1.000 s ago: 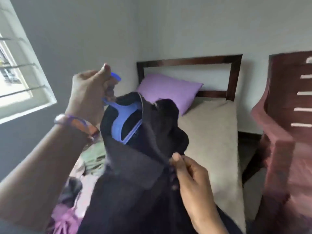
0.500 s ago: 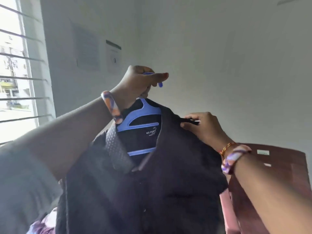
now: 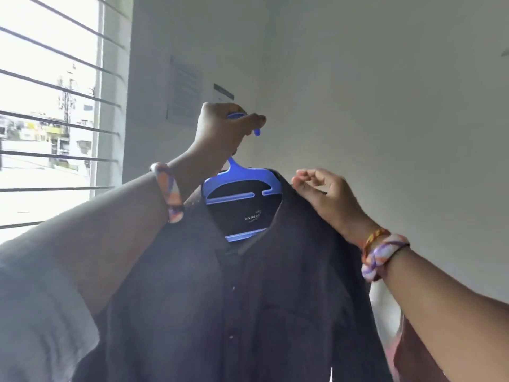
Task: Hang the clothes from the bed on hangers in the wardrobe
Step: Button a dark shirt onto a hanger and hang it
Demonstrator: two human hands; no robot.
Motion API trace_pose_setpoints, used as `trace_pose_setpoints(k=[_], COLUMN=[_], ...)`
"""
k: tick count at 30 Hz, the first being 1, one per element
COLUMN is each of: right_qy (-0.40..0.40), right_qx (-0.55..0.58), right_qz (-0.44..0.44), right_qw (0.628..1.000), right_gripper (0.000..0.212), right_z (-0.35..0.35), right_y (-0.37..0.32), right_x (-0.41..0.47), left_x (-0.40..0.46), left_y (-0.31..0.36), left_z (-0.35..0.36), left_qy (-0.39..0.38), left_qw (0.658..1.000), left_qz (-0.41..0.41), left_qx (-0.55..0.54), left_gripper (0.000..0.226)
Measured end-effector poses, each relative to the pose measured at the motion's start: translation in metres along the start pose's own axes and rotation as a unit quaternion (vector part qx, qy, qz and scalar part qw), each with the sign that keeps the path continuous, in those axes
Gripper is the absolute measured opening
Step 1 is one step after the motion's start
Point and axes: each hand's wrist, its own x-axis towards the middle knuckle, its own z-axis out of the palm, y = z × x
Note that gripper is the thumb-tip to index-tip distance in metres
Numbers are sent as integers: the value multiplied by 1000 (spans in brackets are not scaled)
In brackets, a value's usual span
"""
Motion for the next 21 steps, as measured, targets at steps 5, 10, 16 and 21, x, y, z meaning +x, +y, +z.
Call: trace_pose_setpoints(k=[5,10,16,21], right_qy=[-34,41,119,41], right_qx=[-107,-131,-26,-399], right_qz=[-50,-19,-127,16], right_qw=[992,990,984,916], right_gripper=[70,13,7,32], right_z=[17,-26,-63,-113], right_y=[-7,-32,-115,-109], right_x=[-20,-12,0,-27], left_x=[-5,-16,-35,-32], left_y=[10,38,87,141], left_z=[-12,-16,-4,-26], left_qy=[17,-16,-59,18], left_qw=[999,999,993,995], left_qz=[26,20,81,93], left_qx=[-7,-21,60,-16], left_gripper=[41,34,30,28])
